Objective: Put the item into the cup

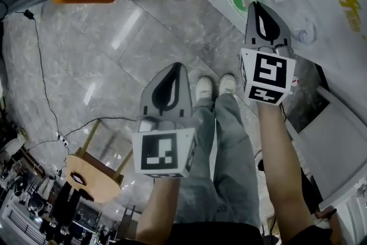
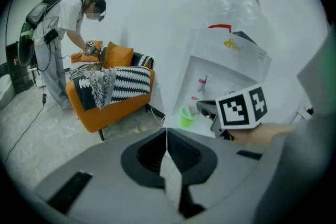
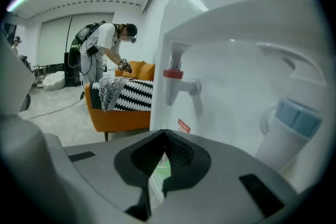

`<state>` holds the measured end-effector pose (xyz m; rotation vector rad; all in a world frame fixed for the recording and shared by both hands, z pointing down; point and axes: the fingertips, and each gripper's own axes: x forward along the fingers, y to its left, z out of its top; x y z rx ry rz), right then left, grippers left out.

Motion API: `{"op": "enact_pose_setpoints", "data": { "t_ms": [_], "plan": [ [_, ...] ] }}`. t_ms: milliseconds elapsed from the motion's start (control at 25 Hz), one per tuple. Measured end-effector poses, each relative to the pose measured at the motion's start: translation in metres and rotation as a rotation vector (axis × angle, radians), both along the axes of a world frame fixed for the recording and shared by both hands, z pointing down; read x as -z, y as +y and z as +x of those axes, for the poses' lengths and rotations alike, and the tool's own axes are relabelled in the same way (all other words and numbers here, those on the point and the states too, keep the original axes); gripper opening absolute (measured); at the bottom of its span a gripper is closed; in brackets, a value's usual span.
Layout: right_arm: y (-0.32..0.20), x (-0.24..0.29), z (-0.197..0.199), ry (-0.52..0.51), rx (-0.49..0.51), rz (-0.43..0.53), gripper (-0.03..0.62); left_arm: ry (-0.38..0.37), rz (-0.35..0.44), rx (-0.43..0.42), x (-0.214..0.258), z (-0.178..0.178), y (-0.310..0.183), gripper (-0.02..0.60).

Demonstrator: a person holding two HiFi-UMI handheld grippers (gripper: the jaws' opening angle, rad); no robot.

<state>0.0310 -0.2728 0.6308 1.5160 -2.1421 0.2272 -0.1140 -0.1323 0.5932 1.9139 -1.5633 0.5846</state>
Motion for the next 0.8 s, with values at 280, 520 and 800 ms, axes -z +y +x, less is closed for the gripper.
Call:
{"op": "enact_pose_setpoints", "data": {
  "t_ms": [280,520,800],
  "plan": [
    [-0.003,-0.001,0.002,-0.016,-0.011,-0.002,0.029,0.009,-0.003,-0.012,-0.006,0.005,0.006,0.014],
    [0.010,0.009,-0.001,-0.046,-0.007,0.004,0.043,0.021,-0.005,-0.032,-0.008,0.017,0.008,0.014],
    [0.026,0.048,-0.003,-0.166,0.023,0.046,0.041,0.041,-0.005,-0.023,0.001,0.025,0.007,0.014]
  ]
}}
